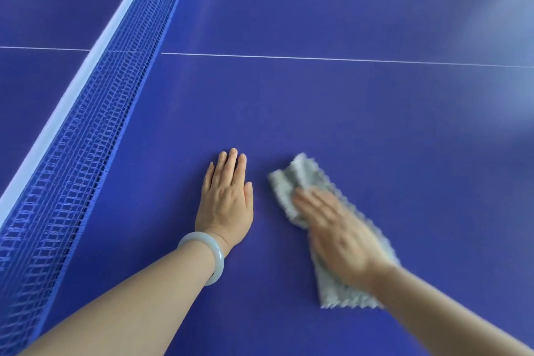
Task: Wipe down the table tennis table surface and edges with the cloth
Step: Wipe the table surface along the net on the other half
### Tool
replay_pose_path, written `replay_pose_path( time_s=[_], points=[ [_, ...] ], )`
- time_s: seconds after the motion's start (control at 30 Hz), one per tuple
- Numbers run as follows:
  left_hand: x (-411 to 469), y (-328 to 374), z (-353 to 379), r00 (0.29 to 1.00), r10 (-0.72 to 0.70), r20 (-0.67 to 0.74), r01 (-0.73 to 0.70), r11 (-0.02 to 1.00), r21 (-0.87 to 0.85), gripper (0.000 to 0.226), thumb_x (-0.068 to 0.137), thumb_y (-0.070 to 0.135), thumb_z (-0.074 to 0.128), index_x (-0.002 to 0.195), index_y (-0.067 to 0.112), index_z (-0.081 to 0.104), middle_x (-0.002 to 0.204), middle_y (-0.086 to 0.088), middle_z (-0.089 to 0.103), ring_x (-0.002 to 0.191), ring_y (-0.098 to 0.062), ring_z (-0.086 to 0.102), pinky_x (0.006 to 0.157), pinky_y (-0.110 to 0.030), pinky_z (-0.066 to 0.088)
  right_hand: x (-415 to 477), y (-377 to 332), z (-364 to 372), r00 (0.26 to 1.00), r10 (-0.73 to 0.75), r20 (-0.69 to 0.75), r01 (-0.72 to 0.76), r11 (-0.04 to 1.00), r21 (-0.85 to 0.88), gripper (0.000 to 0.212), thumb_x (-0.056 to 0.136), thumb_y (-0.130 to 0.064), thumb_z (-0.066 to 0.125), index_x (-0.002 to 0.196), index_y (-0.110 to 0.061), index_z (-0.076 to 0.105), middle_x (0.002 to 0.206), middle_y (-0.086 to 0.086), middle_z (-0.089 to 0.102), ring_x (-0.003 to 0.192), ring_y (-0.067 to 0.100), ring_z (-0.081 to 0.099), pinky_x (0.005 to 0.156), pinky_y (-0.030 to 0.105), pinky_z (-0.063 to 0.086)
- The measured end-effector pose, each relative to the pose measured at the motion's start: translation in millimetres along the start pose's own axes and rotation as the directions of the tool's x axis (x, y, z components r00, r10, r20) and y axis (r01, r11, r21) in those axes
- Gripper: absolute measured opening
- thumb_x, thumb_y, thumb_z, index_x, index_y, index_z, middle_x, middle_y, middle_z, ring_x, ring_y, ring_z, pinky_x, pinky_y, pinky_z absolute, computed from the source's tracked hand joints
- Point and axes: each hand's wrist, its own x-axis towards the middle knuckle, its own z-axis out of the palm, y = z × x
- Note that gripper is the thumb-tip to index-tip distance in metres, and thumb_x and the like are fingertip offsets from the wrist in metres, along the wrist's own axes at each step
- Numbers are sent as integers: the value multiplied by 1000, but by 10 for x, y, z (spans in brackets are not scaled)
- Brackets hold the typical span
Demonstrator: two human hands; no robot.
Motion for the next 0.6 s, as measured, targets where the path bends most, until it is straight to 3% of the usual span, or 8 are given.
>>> replay_pose_path(
  time_s=[0.07,0.13,0.2,0.37,0.47,0.53,0.6],
  points=[
    [0,3,-1,1000,-3,0,3,1000,-5,56,103,29,27,155,12,21,164,-6,14,152,-22,8,124,-42,10,42,478,-183,979,186,-78,-187,982,-3,56,92,-12,43,148,-8,41,156,7,36,147,27,31,122,35,15],
    [-4,-6,3,1000,-6,3,6,1000,6,56,102,30,26,155,12,21,164,-5,14,152,-22,8,123,-43,11,192,706,-265,882,448,-145,-447,894,40,51,101,-12,37,152,-10,34,160,5,28,150,23,22,124,35,12],
    [-1,-6,-11,1000,-11,11,11,1000,19,56,102,30,26,156,12,20,164,-5,14,152,-22,8,124,-42,10,318,694,-204,807,566,-170,-565,823,59,54,102,-14,35,155,-11,28,163,3,20,153,19,11,125,33,5],
    [-7,-14,-76,997,-31,73,26,997,72,55,102,29,32,155,12,25,163,-8,16,152,-26,11,123,-44,11,285,647,-220,836,527,-152,-526,849,49,54,101,-13,38,155,-14,29,163,-1,20,153,15,8,125,32,3],
    [144,117,-126,998,-44,36,41,997,60,42,93,17,55,134,7,55,149,-18,41,138,-41,36,111,-55,33,306,657,-223,837,525,-154,-517,851,88,53,102,-15,38,155,-16,30,163,-3,21,152,11,7,125,30,1],
    [308,371,-96,996,84,-17,-82,995,60,34,87,11,63,120,5,63,142,-20,47,133,-43,42,106,-59,38,287,673,-218,835,527,-159,-514,850,117,53,103,-16,37,155,-18,30,162,-5,20,148,4,1,124,27,-1],
    [482,687,-49,974,226,-3,-225,972,74,42,92,15,58,133,5,56,151,-19,38,142,-38,34,114,-56,31,256,715,-222,830,534,-163,-518,845,135,52,103,-18,37,155,-20,30,162,-8,18,145,0,-3,123,24,-4]
  ],
)
